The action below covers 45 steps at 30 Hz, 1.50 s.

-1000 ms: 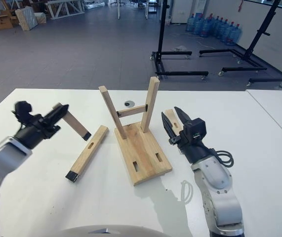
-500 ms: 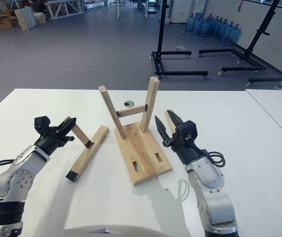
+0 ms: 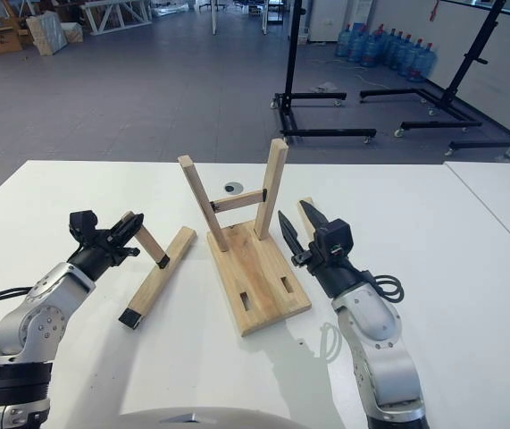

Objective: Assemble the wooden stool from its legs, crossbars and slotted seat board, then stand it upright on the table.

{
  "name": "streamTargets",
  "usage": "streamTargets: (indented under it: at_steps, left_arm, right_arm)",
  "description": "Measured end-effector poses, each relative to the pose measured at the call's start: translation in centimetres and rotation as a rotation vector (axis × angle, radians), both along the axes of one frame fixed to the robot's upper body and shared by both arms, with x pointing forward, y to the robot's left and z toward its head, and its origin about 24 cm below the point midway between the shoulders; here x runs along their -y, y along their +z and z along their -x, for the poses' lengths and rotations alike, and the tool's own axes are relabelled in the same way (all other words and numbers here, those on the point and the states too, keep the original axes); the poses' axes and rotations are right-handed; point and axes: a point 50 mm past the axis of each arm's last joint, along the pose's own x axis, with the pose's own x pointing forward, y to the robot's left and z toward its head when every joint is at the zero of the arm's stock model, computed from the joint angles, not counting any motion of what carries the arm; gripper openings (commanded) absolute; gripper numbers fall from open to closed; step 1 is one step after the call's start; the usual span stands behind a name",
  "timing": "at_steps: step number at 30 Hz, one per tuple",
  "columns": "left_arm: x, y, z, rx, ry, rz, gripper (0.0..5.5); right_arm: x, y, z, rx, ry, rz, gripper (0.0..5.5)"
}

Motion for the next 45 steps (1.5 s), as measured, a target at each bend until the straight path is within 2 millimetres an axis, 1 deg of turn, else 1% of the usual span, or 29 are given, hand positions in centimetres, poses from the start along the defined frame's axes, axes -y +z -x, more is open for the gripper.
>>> streamTargets:
  at_steps: [4,8,11,15,21,22,23,24,25,26,28,30,31,33,34,35,38,39,40,43,44,45]
  left_arm:
    - [0.0,0.0,0.0,0.02,-0.002,-0.045,0.39]
    - [0.7,-0.2,0.5,0.085,-0.025,-0.18,0.39]
    - [1.1,-1.2,1.5,0.105,-0.022,-0.246,0.39]
    - [1.4,-1.7,2.3,0.119,-0.007,-0.241,0.39]
    - [1.3,-2.1,2.9,0.139,0.017,-0.243,0.39]
    - [1.3,-2.0,2.8,0.14,0.018,-0.245,0.68]
    - [1.2,-2.0,2.7,0.143,0.023,-0.247,0.84]
    - [0.9,-2.8,2.6,0.088,0.039,-0.271,1.06]
    - [0.6,-4.0,3.0,0.026,0.051,-0.285,1.27]
    - [0.4,-4.1,3.0,0.016,0.06,-0.292,1.38]
    - [0.1,-3.5,2.6,0.041,0.076,-0.293,1.68]
    - [0.0,-2.3,2.1,0.084,0.093,-0.295,1.95]
    - [0.1,-1.8,1.8,0.102,0.099,-0.294,1.95]
    - [0.2,0.1,0.8,0.168,0.12,-0.288,1.95]
    - [0.2,0.7,0.5,0.189,0.123,-0.284,1.95]
    - [0.4,2.1,-0.3,0.23,0.127,-0.273,1.95]
    - [0.7,4.0,-1.3,0.287,0.123,-0.264,1.95]
    - [0.8,5.0,-1.7,0.317,0.116,-0.27,1.95]
    - [1.1,6.4,-2.1,0.367,0.105,-0.278,1.95]
    - [1.8,9.2,-3.0,0.458,0.075,-0.29,1.95]
    - [2.0,10.6,-3.4,0.504,0.066,-0.298,1.95]
    - [2.3,11.6,-3.5,0.538,0.06,-0.297,1.95]
  right_arm:
    - [0.0,0.1,-0.1,0.004,0.0,0.005,2.2]
    - [0.0,0.1,-0.1,0.011,-0.004,0.015,2.2]
    - [-0.1,0.2,-0.2,0.021,-0.002,0.013,2.2]
    - [-0.1,0.1,-0.1,0.018,-0.006,0.013,2.2]
    - [-0.2,0.5,-0.5,0.036,0.0,0.016,2.2]
    - [-0.2,0.6,-0.5,0.038,0.0,0.017,2.21]
    - [-0.2,0.5,-0.6,0.038,-0.002,0.023,2.21]
    - [-0.2,0.4,-0.6,0.035,-0.003,0.032,2.21]
    - [-0.3,0.3,-0.6,0.035,-0.006,0.038,2.21]
    - [-0.4,0.2,-0.6,0.034,-0.005,0.044,2.21]
    - [-0.4,0.1,-0.7,0.03,-0.011,0.054,2.21]
    - [-0.4,-0.3,-0.8,0.016,-0.023,0.07,2.21]
    - [-0.4,-0.4,-0.8,0.015,-0.026,0.076,2.21]
    - [-0.6,-0.5,-0.7,0.015,-0.027,0.071,2.21]
    - [-0.6,-0.5,-0.7,0.016,-0.028,0.07,2.21]
    - [-0.8,-0.6,-0.7,0.017,-0.029,0.076,2.21]
    - [-0.9,-0.6,-0.7,0.017,-0.038,0.07,2.21]
    - [-1.0,-0.6,-0.7,0.018,-0.04,0.071,2.21]
    - [-1.0,-0.7,-0.7,0.018,-0.042,0.072,2.21]
    - [-1.1,-0.7,-0.7,0.017,-0.044,0.069,2.21]
    - [-1.2,-0.7,-0.7,0.017,-0.043,0.062,2.21]
    - [-1.3,-0.7,-0.7,0.017,-0.041,0.06,2.21]
